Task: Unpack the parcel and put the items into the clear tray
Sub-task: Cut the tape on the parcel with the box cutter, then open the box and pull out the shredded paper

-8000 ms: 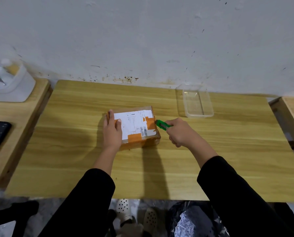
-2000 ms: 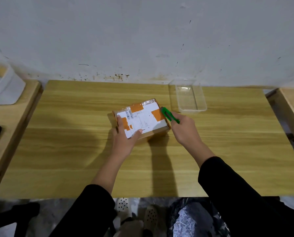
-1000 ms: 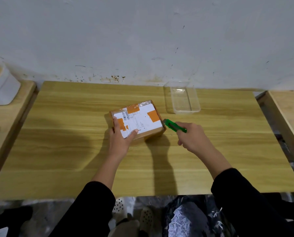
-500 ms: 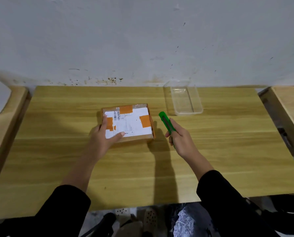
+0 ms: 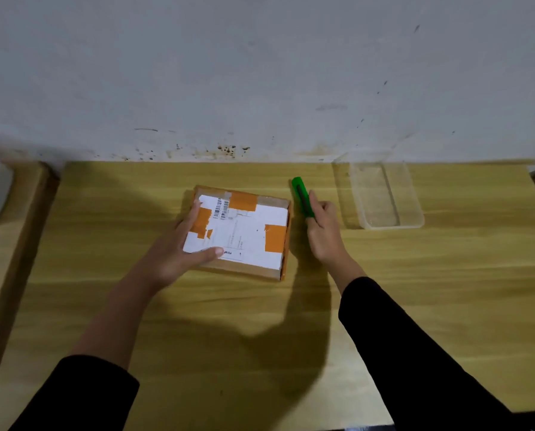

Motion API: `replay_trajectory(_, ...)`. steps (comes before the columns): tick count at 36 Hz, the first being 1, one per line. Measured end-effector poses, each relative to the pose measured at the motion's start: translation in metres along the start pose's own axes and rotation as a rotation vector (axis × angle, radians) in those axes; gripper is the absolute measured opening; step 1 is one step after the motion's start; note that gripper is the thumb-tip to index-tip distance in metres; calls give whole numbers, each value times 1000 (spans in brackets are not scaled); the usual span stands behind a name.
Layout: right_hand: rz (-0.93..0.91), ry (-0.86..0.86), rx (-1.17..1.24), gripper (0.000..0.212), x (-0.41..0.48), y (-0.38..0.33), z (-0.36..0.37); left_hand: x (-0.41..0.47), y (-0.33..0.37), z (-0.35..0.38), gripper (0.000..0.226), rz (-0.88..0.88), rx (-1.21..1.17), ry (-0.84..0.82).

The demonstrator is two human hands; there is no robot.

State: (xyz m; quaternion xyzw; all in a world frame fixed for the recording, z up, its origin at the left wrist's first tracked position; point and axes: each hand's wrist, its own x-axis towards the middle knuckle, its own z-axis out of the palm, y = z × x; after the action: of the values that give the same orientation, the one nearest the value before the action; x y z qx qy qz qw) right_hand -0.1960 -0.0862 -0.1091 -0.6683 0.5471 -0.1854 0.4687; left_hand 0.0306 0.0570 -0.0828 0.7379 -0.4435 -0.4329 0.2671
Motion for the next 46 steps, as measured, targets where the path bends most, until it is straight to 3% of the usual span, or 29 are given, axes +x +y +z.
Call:
replay_trajectory(6, -72, 40, -191, 55, 32, 4, 8, 11, -3, -15, 99, 40, -50, -60)
replay_trajectory(14, -74, 92, -439, 51, 49, 4, 1, 15, -3, -16, 91, 45, -133, -10)
replay_trajectory(19, -61, 175, -430, 46, 47, 3, 3, 10, 0, -13, 92, 46, -150, 26)
replay_trajectory(23, -52, 257, -345, 46, 34, 5, 3, 2, 0, -7, 88, 39, -187, 124)
replay_trajectory(30, -76, 293, -336, 43, 21, 13, 6, -21, 2, 32, 71, -31, -90, 522)
replay_trajectory(35, -47, 312, -337, 40, 21, 7, 2, -28, 12, 46, 65, -75, -152, 567)
replay_trajectory(38, -157, 354, -312, 39, 16, -4, 0, -28, 11, 46, 65, -80, -155, 586)
replay_trajectory(42, -240, 147, -154, 30, 15, -33, 7, -38, 21, 57, 66, -178, -216, 671)
replay_trajectory(46, -174, -45, -33, 26, 12, -48, 16, -51, 34, 81, 80, -212, -421, 628)
